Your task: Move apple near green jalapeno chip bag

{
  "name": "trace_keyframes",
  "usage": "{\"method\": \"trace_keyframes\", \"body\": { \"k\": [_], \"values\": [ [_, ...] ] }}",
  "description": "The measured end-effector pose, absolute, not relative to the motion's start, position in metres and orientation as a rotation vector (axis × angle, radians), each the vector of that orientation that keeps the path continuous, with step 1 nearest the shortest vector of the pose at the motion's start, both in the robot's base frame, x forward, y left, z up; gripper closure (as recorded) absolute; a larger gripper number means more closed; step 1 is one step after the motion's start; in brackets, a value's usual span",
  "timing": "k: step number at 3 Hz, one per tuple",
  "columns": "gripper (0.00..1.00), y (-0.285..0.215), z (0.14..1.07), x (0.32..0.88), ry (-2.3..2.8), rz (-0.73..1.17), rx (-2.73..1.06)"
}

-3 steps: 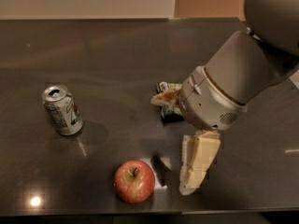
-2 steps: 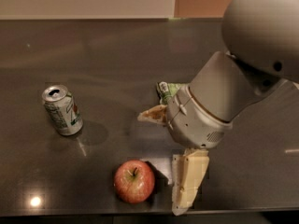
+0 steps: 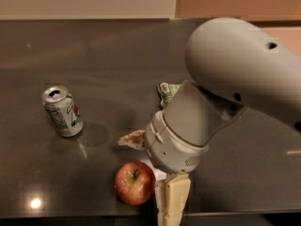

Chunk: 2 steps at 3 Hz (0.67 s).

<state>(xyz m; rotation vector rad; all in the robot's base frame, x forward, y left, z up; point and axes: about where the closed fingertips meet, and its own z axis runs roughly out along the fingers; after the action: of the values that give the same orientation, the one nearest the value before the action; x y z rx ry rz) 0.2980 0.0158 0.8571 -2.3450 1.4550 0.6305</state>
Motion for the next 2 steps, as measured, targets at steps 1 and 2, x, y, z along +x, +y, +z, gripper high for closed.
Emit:
{"method": "trace_keyframes", "body": {
  "k": [1, 2],
  "values": [
    [0.29, 0.0172, 0.8502, 0.2988, 1.481, 0.627, -2.328],
    [0.52, 0.0163, 0.8489, 0.2995, 1.492, 0.625, -2.318]
  ]
}}
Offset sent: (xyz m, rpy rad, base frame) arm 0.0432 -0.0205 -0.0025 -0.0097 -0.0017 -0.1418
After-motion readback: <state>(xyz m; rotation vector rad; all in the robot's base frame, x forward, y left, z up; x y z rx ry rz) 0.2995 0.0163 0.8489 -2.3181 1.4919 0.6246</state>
